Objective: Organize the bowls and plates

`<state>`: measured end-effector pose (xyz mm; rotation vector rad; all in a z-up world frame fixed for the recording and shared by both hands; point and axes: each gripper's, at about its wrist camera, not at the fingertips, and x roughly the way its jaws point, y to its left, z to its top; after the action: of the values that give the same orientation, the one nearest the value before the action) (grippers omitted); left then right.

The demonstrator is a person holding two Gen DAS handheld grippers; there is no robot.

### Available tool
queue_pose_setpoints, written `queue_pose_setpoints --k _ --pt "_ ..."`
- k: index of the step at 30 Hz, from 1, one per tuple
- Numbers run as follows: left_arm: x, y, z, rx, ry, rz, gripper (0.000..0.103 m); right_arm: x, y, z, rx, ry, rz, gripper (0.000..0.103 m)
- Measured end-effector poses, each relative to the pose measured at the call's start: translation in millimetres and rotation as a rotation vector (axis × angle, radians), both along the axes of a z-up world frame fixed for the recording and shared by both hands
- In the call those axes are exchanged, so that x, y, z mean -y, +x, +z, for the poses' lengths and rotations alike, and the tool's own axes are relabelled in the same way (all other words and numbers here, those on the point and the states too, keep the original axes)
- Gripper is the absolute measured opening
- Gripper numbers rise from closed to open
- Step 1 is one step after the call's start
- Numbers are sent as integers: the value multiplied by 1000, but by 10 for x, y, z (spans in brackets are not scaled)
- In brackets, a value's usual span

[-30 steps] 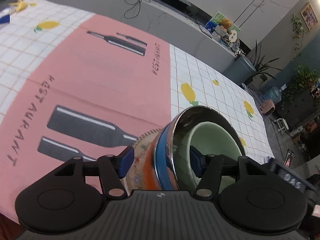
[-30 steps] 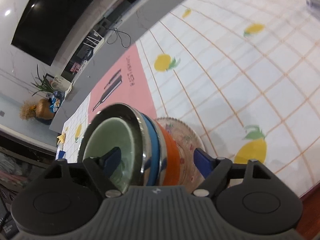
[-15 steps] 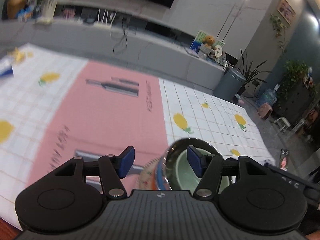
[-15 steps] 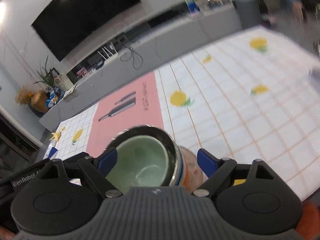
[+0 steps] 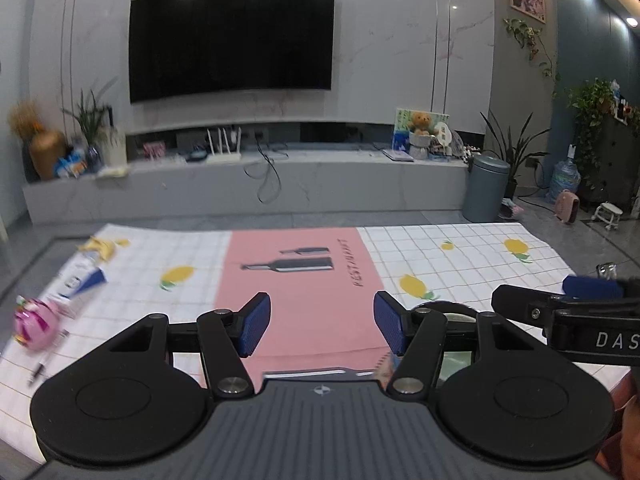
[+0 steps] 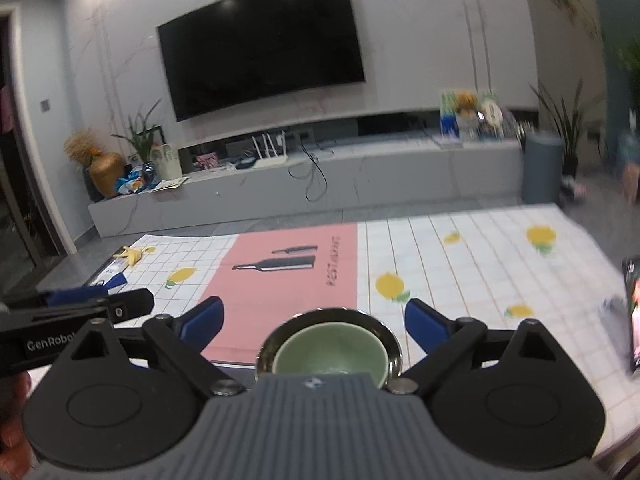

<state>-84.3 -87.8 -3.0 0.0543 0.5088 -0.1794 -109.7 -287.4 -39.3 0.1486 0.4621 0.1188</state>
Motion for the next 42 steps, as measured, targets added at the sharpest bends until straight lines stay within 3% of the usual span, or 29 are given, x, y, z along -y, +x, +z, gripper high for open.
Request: queue_pose_setpoints --k 8,11,16,21,26,32,42 --pt "-106 -285 140 143 73 45 70 -200 -393 166 126 -81 48 100" --pt "-136 -350 136 161 90 49 70 -249 -536 177 146 -102 32 100" --pt "-275 -430 20 123 33 83 71 -366 -715 60 153 -177 -10 100" --pt "-333 -444 -182 50 100 110 74 -388 -811 -130 109 -136 -58 100" --pt "-394 -410 -398 -65 87 93 74 -502 -787 -275 80 -175 -97 100" --pt "-330 -375 -659 -139 155 80 74 -615 -722 -518 -18 -190 -45 100" --pt "-211 -274 -1003 -271 176 61 74 -557 -534 -822 -157 -180 -63 100"
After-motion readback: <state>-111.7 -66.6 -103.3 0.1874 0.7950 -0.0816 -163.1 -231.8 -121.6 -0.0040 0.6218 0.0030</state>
